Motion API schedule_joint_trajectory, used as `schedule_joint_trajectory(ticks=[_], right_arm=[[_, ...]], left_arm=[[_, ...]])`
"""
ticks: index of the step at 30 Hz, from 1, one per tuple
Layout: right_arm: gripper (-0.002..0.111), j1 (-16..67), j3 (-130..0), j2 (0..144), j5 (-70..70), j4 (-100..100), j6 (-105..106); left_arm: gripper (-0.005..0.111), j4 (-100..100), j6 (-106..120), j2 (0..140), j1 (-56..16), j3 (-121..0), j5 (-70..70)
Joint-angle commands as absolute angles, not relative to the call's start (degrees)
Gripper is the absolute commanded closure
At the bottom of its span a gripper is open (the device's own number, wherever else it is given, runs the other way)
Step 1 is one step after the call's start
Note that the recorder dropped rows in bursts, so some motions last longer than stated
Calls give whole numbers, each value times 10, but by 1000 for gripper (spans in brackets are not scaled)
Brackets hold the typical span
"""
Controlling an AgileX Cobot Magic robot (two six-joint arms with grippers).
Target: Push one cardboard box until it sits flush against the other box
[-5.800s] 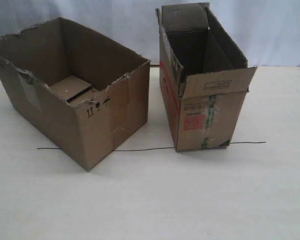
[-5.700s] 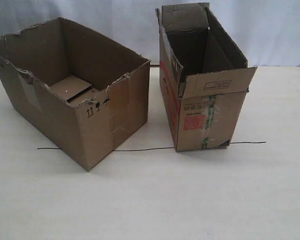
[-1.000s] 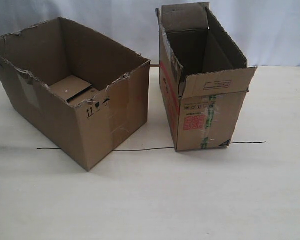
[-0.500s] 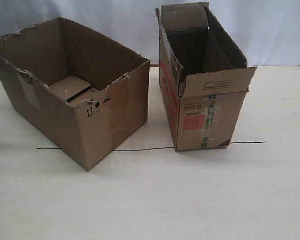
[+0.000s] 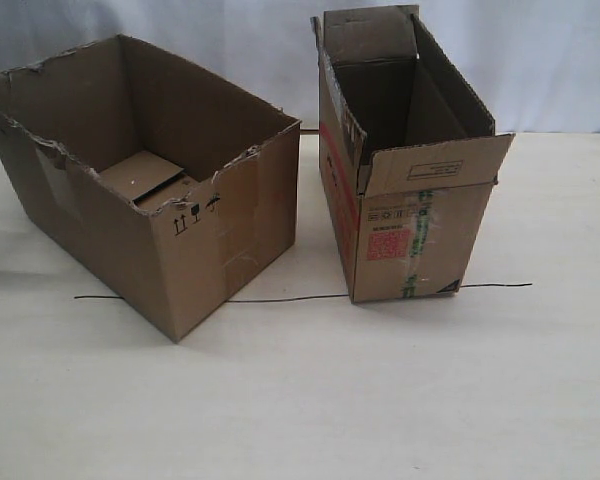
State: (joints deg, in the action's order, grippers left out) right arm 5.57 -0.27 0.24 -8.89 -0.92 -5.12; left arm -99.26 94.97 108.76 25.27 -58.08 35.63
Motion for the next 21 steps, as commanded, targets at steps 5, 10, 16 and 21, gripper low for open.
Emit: schedule_joint_trajectory(ticks=[5, 10, 16, 21], right_arm=[[103, 55, 0, 0, -91, -8, -52], [103, 55, 0, 0, -91, -8, -52], [103, 55, 0, 0, -91, -8, -51], [103, 55, 0, 0, -91, -8, -51]], left_arm=[[107, -999, 956, 1156, 253, -636, 423], [107, -999, 960, 1183, 253, -671, 432], [107, -999, 960, 1202, 253, -697, 446], [107, -999, 960, 1213, 253, -708, 451]])
